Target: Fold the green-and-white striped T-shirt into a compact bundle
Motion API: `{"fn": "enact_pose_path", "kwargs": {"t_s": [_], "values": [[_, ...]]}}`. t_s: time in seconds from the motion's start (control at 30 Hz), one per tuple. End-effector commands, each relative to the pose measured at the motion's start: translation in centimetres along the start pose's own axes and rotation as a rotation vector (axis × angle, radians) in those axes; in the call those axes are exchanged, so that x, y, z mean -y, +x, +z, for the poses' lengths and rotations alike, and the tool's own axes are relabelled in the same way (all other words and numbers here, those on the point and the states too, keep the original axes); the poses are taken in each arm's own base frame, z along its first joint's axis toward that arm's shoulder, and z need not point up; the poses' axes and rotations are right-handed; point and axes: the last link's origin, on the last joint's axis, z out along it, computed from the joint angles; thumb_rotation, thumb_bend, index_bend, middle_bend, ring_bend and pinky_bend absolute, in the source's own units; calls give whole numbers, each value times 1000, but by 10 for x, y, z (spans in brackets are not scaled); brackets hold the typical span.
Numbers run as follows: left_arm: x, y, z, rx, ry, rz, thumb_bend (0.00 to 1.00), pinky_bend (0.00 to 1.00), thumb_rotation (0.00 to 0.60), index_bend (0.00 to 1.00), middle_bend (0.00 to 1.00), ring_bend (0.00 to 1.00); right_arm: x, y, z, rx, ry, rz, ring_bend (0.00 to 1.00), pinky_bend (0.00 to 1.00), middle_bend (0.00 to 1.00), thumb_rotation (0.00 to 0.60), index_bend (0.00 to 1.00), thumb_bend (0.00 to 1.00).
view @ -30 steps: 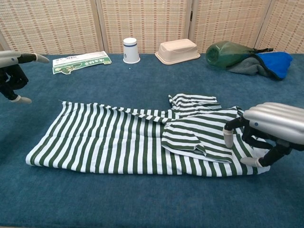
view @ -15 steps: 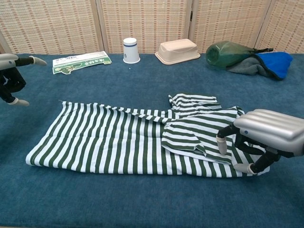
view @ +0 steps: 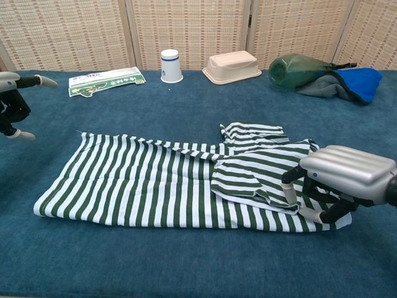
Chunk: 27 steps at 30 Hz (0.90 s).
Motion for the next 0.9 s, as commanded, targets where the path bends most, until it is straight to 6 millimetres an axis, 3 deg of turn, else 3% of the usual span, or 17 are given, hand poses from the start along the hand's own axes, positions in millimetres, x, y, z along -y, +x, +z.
{"fn": "enact_pose_path", "kwargs": {"t_s": [0.03,0.43,0.9], "values": [[0,0,0,0,0,-3,263,970,600,0,853,782,0,0,0,-2,-2,1,1000,1000,926,600,510,414],[3,1,-1,-5,3,-15,264,970,600,0,853,782,1,17,0,-87,-8,37,1000,1000,933,600,575,456],[4,3,-8,-13,-4,-14,264,970,600,0,853,782,-28,85,30,-301,-154,160,1000,1000,933,600,576,461]]}}
